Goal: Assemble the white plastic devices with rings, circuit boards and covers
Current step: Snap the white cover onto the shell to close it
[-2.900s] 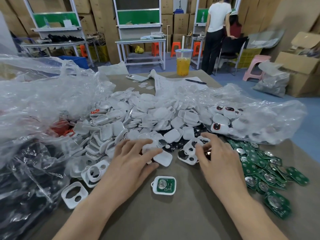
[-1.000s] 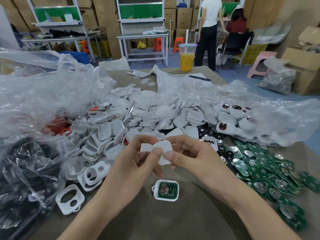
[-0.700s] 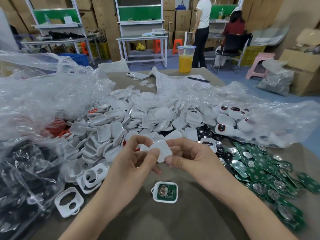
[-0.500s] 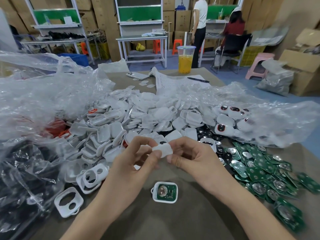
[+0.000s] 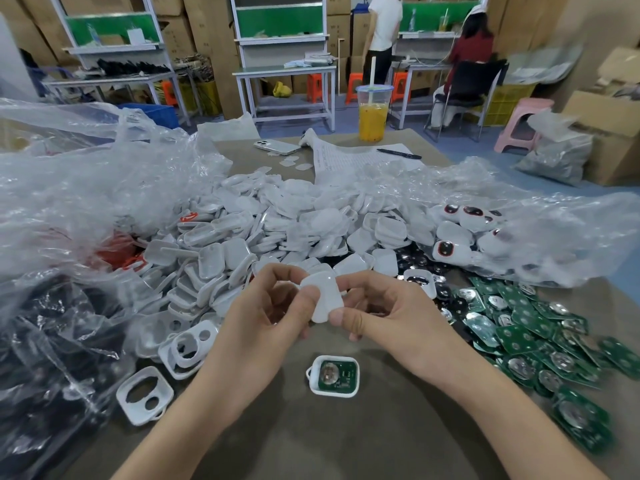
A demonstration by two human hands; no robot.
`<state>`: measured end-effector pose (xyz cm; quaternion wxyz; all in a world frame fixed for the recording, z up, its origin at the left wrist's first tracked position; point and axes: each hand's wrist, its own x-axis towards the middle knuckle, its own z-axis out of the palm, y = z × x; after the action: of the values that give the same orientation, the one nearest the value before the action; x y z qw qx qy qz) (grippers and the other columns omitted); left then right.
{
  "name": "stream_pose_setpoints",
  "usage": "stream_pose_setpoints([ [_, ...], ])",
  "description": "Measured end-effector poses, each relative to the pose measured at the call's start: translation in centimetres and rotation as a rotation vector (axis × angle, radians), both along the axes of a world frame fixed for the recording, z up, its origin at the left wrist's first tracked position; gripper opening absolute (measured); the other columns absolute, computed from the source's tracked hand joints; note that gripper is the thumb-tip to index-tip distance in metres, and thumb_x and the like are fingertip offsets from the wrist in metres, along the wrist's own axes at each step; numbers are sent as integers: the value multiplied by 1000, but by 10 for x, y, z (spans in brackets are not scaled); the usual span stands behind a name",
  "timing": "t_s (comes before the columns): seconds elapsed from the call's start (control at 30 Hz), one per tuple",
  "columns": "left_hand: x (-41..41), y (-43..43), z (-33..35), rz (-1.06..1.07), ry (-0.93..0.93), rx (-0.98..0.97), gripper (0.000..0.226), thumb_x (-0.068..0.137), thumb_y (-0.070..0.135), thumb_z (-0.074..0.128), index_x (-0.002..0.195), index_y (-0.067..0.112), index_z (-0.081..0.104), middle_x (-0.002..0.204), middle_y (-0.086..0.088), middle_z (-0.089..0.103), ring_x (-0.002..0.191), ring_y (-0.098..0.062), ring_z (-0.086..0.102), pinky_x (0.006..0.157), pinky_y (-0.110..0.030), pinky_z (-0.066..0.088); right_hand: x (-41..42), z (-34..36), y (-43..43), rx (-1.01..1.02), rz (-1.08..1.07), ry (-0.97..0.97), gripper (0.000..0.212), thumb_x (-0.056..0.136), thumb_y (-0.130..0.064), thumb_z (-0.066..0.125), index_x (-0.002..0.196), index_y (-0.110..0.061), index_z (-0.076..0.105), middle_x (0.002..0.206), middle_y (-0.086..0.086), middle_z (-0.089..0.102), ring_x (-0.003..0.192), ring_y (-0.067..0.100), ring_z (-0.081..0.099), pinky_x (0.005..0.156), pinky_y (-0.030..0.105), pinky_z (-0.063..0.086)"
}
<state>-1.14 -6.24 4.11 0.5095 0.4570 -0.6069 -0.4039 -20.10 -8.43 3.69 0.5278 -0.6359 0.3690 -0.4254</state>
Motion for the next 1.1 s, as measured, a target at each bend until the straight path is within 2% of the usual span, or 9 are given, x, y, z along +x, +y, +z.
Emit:
stream_pose_setpoints([
  [0.17, -1, 0, -2, -16, 39, 1, 22, 84, 43, 63, 98, 26, 63, 68, 2, 68, 62, -7, 62, 60, -11, 47, -1, -1, 0, -19, -11, 15, 26, 82, -19, 81, 98, -38, 76, 74, -7, 60, 71, 11, 57, 65, 21, 53],
  [0.23, -2, -1, -3, -13, 53, 15, 19, 83, 43, 63, 100, 34, 63, 74, 0, 71, 65, -8, 64, 63, -13, 50, 0, -2, 0, -43, -40, 44, 25, 82, -21, 81, 98, -39, 74, 72, -9, 59, 69, 9, 56, 63, 20, 51],
  [0.4, -4, 0, -7, -72, -1, 5, 24, 92, 48, 68, 112, 42, 58, 104, 6, 76, 94, -11, 72, 84, -24, 57, 4, -6, 2, -184, -144, 192, 23, 81, -36, 78, 97, -46, 66, 71, -17, 61, 66, 5, 58, 61, 15, 47],
  [0.5, -8, 3, -9, -133, -22, -4, 36, 89, 46, 68, 121, 42, 53, 115, 9, 73, 109, -11, 70, 91, -21, 53, 9, -8, 5, -298, -160, 321, 23, 77, -51, 66, 99, -48, 59, 79, -21, 61, 67, 3, 57, 63, 12, 45],
  [0.63, -7, 2, -8, -166, -32, -12, 33, 94, 35, 69, 121, 48, 57, 118, 14, 73, 116, -4, 66, 95, -12, 46, 10, -10, 6, -353, -164, 382, 22, 74, -59, 62, 93, -54, 52, 89, -25, 61, 74, 4, 59, 63, 14, 42],
  [0.73, -3, 0, -6, -168, -13, 11, 35, 90, 35, 71, 122, 47, 61, 118, 15, 73, 115, -4, 66, 93, -10, 46, 5, -9, 4, -332, -178, 324, 30, 72, -61, 70, 97, -54, 56, 95, -22, 63, 76, 5, 60, 65, 15, 46],
  [0.83, -1, -1, -5, -180, 69, 44, 30, 88, 43, 75, 116, 36, 66, 110, 5, 77, 105, -11, 71, 87, -21, 53, -1, -7, 2, -284, -199, 214, 33, 73, -58, 71, 104, -53, 60, 101, -19, 65, 82, 9, 62, 69, 15, 49],
  [0.97, -1, 1, -5, -237, 92, 55, 32, 87, 43, 73, 112, 24, 74, 94, -6, 76, 82, -12, 67, 77, -23, 53, -3, -4, 4, -266, -226, 141, 19, 88, -56, 66, 105, -50, 67, 99, -15, 69, 79, 12, 64, 73, 43, 58],
  [1.1, 1, 0, -8, -286, 111, 74, 33, 91, 48, 67, 113, 25, 75, 96, -4, 75, 84, -12, 68, 77, -22, 52, -3, 1, 7, -220, -223, 53, 7, 90, -39, 69, 96, -39, 73, 82, -14, 72, 63, 6, 60, 61, 21, 50],
])
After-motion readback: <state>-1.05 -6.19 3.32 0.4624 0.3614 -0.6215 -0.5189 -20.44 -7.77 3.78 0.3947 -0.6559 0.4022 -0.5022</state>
